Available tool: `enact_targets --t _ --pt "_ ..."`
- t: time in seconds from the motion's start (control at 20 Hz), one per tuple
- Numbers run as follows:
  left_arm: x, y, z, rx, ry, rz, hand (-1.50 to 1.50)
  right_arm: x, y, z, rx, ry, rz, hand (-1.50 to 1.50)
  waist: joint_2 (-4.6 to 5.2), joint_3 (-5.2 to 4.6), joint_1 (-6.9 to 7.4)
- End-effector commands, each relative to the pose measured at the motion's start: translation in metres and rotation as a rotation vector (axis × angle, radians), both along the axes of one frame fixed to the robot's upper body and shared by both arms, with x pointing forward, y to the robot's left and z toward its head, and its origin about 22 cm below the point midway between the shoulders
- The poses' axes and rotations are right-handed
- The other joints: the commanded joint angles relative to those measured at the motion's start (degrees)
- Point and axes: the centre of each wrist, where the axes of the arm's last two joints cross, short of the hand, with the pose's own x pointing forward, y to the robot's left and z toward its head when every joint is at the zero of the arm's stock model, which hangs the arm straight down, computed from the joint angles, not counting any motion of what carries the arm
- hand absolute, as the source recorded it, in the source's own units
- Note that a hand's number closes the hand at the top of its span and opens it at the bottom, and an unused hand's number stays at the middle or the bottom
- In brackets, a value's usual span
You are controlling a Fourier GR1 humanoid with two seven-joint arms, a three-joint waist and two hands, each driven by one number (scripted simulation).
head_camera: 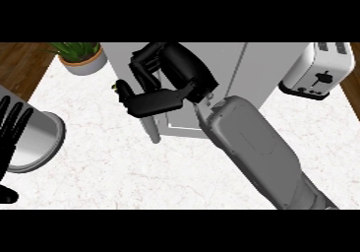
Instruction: Pick up the wine, place it into the cabinet and close the cabinet
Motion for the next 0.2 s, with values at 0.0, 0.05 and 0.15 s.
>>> enact_targets --t 0.0,0.05,0.15 --pt "0.002 0.010 0.005 0.014 -0.010 0.009 -1.50 0.040 -0.044 -0.007 -0.020 0.041 -0.206 1.50 2.60 0.79 -0.47" --pt "0.006 -0.007 0.009 0.008 0.005 -0.008 -1.50 0.035 -0.042 -0.017 -0.022 0.053 -0.207 1.50 2.32 0.88 -0.61" --pt "0.006 0.003 0.007 0.013 -0.008 0.002 -1.50 0.039 -0.042 -0.013 -0.028 0.053 -0.202 1.50 2.48 0.81 -0.62"
